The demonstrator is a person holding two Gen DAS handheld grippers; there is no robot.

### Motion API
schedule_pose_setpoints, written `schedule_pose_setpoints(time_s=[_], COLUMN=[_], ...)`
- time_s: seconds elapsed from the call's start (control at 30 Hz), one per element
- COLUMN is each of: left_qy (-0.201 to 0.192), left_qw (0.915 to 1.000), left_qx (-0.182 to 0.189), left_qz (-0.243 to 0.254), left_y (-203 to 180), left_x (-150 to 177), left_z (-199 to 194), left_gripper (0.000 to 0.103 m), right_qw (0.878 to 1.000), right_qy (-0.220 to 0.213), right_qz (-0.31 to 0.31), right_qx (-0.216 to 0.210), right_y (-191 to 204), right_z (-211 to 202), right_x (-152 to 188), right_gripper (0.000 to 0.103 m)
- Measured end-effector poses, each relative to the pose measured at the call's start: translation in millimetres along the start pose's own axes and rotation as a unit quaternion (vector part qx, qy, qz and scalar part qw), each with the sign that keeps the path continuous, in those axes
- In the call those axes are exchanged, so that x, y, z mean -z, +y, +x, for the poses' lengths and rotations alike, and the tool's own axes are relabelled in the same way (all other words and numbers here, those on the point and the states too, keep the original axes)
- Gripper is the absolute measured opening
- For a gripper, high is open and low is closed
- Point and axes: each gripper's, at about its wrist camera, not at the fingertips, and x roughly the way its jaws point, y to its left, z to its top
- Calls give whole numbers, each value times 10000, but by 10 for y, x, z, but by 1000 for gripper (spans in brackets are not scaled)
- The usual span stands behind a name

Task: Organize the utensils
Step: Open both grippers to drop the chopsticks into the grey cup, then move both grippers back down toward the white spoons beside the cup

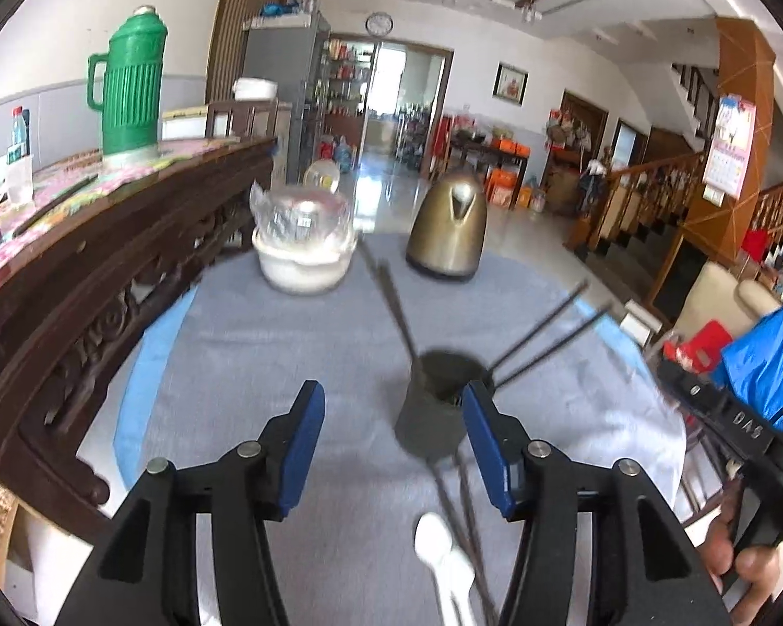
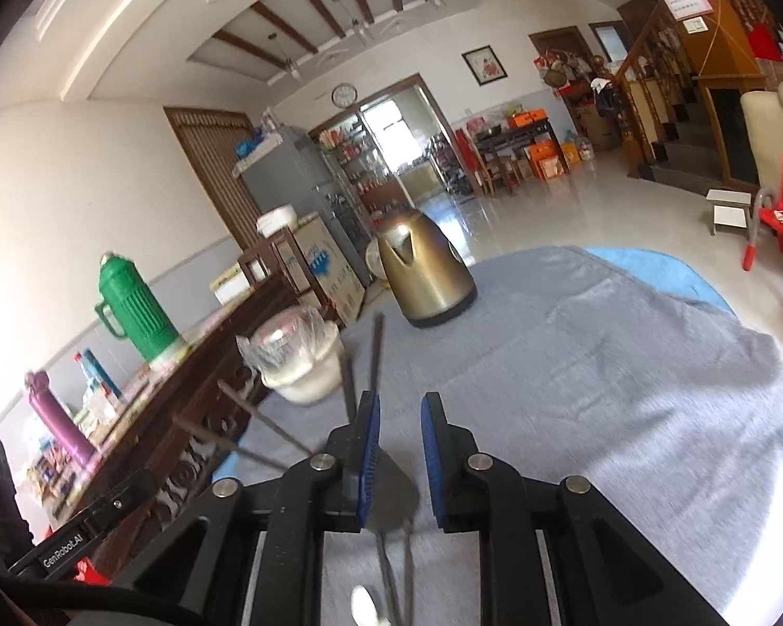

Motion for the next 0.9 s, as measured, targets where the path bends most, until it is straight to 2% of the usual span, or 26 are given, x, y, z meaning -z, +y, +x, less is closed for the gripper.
schedule_pose_setpoints(time_s=[0.27, 0.6, 0.73, 0.9], left_qy=[626, 1507, 1600, 1466], left_qw=[9977, 9863, 9831, 9805], left_qx=[-206, -469, -621, -1012], left_qz=[163, 488, 634, 825], left_y=[46, 100, 78, -24], left_x=[448, 1151, 1271, 1196], left_z=[-32, -89, -177, -268], left_gripper=[59, 59, 59, 60], right_qw=[9981, 9910, 9890, 9866], right_qy=[597, 1291, 1435, 1586], right_qz=[-153, -309, -287, -162], right_qx=[-17, -174, -208, -335], right_y=[-151, -235, -303, -387], right_z=[-117, -137, -198, -313], right_x=[325, 770, 882, 982], right_gripper=[18, 19, 19, 19])
